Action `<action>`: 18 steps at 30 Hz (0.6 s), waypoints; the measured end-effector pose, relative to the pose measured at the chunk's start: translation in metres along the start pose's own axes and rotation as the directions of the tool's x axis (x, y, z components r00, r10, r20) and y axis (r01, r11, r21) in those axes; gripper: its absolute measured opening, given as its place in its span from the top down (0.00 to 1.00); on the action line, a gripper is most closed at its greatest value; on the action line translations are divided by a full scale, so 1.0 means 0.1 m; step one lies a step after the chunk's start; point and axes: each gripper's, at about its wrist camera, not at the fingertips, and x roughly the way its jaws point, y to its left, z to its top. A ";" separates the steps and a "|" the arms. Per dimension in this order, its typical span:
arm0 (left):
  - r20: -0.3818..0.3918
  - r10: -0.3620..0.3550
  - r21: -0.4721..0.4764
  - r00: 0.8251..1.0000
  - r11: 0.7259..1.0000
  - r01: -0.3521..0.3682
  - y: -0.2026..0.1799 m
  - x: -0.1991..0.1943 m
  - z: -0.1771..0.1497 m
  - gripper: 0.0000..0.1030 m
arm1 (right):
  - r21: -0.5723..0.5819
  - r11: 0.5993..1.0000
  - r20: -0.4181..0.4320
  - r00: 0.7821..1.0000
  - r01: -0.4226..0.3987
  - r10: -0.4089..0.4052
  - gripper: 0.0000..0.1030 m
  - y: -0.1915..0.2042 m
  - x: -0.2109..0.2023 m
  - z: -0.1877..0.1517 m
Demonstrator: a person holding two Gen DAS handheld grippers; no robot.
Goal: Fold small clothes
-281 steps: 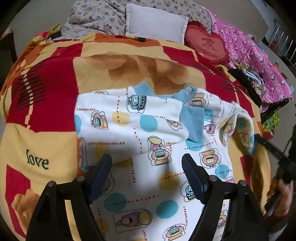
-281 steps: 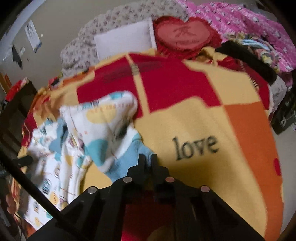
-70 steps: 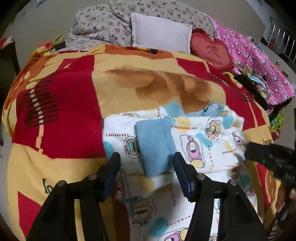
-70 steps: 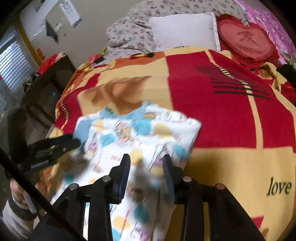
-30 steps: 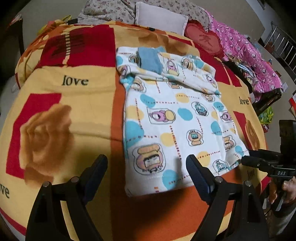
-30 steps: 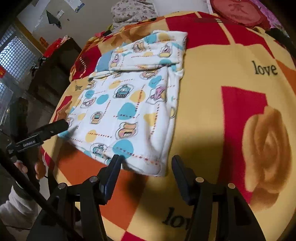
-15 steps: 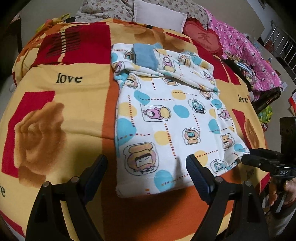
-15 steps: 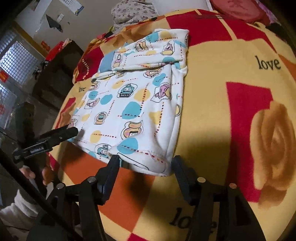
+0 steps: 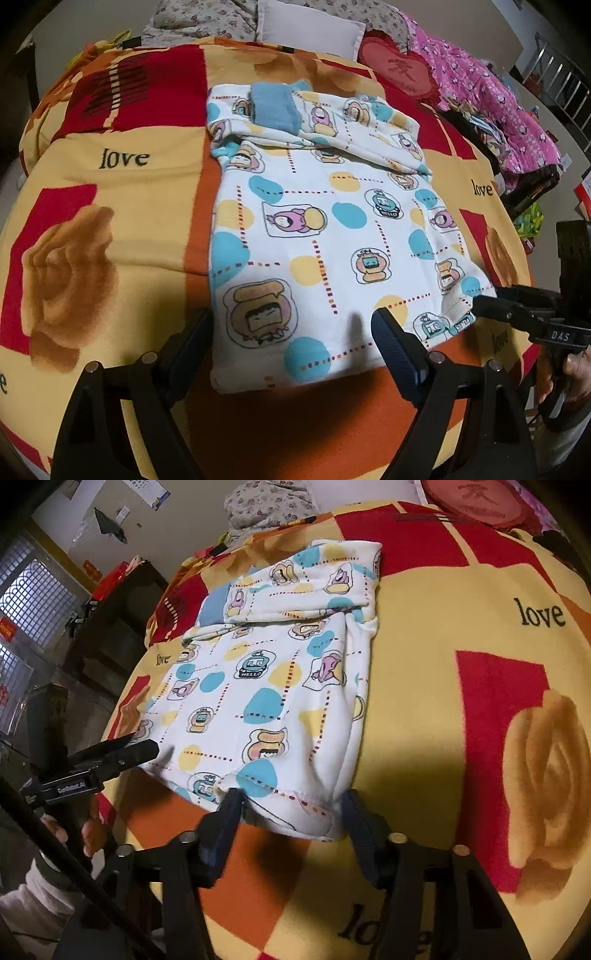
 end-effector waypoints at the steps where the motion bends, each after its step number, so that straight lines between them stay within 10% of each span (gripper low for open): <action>1: 0.003 0.002 0.012 1.000 1.000 -0.002 -0.02 -0.01 0.00 0.33 | -0.010 1.000 0.001 1.000 0.003 -0.003 0.54 0.00 0.00 0.00; 5: -0.006 0.004 0.054 1.000 0.999 -0.004 -0.05 -0.03 0.06 0.81 | -0.026 0.999 0.020 0.999 -0.045 0.045 0.83 -0.01 -0.08 0.03; 18: 0.086 -0.181 -0.080 0.980 0.979 0.188 0.29 -0.21 1.20 0.89 | 0.039 0.980 0.249 0.952 -0.195 0.179 0.90 -0.18 -0.42 0.97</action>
